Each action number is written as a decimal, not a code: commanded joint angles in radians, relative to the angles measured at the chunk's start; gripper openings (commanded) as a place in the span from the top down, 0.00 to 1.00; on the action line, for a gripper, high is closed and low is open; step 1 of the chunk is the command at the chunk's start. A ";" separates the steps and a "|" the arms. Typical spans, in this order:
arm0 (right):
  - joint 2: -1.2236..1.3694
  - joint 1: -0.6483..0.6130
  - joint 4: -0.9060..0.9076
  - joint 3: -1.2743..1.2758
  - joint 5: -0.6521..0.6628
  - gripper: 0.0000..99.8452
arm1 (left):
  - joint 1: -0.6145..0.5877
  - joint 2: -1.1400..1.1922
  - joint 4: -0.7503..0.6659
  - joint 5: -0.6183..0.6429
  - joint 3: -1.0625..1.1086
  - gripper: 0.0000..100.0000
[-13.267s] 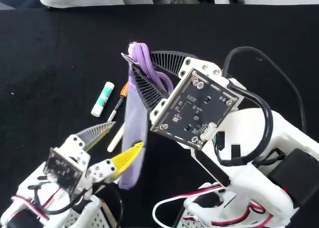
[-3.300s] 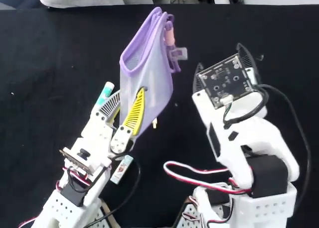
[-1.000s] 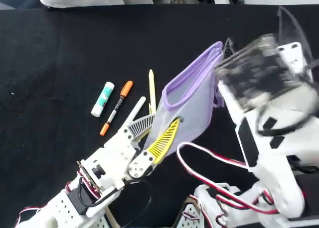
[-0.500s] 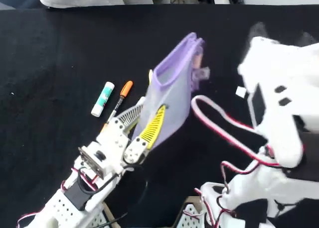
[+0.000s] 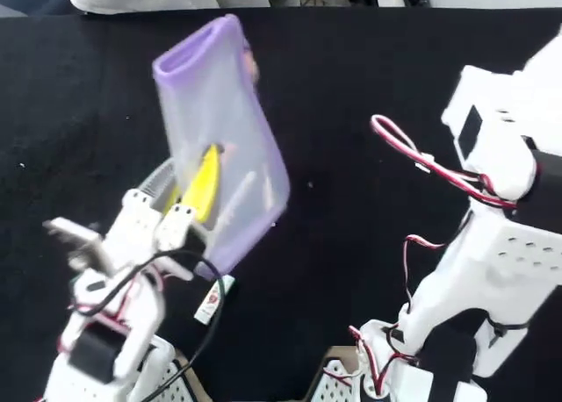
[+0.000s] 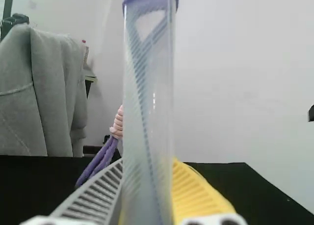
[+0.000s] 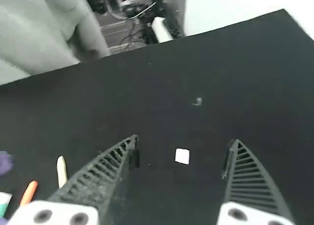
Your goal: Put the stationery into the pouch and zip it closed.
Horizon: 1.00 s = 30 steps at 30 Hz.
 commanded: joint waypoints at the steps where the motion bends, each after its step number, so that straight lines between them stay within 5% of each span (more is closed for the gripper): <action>1: 0.001 -0.081 -0.012 0.002 0.012 0.72 | -0.013 -0.012 0.114 0.021 -0.225 0.97; 9: -0.001 -0.196 0.032 -0.002 0.057 0.72 | -0.013 -0.005 0.256 0.137 -0.398 0.97; 17: -0.145 -0.334 0.037 0.002 0.114 0.72 | -0.013 0.021 0.072 0.166 -0.400 0.97; 30: -0.196 -0.391 -0.025 0.102 0.089 0.72 | -0.117 0.595 0.055 0.311 -0.794 0.97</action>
